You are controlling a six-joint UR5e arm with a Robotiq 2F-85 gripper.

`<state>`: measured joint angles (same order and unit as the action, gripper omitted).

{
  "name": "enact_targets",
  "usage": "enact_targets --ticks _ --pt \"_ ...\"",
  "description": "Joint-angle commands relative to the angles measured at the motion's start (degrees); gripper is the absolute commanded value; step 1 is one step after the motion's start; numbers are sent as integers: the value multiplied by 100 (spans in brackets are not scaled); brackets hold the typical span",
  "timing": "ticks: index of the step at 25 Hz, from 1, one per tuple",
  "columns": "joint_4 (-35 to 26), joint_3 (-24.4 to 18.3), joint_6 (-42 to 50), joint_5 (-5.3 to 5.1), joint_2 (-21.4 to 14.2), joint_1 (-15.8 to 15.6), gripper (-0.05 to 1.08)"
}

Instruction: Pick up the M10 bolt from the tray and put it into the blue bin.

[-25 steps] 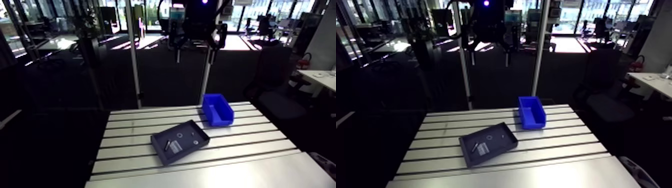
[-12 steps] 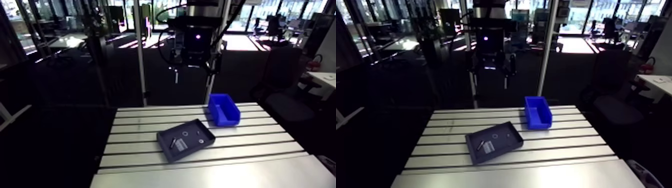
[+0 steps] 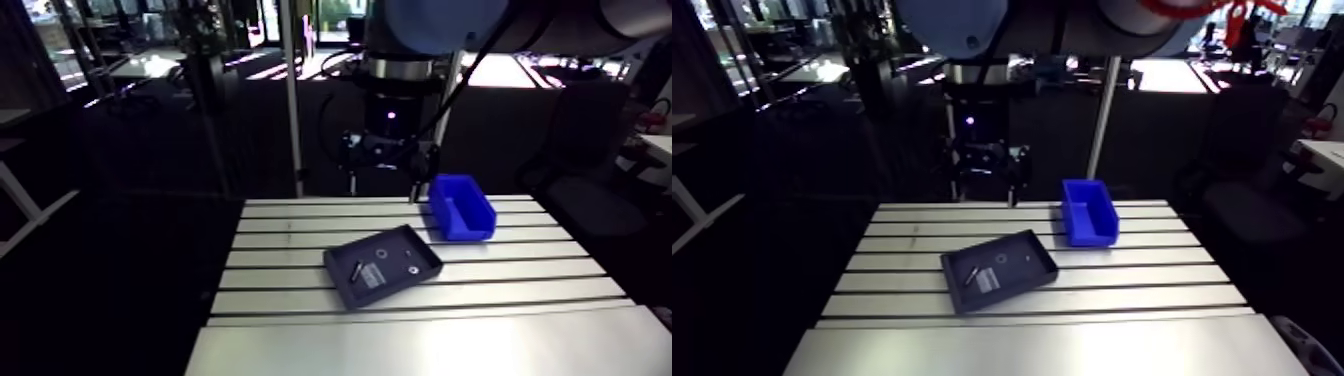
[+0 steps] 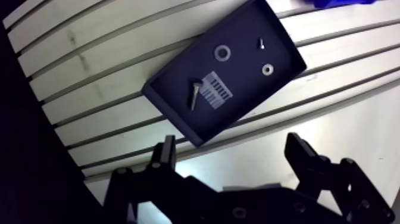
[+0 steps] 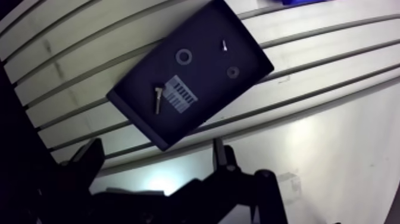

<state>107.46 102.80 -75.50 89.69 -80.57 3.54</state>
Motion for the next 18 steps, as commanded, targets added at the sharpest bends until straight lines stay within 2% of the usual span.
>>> enact_targets --ticks 1,5,9,11,13,15,18 --pt "262 166 295 17 266 -214 1" --pt "280 271 497 17 354 -257 1" --pt "667 438 585 26 380 -266 2" --pt "737 491 594 26 389 -266 14" --pt "843 561 594 26 433 -266 20" --pt "930 614 594 26 450 -266 30" --pt "1036 693 585 26 468 -266 32"
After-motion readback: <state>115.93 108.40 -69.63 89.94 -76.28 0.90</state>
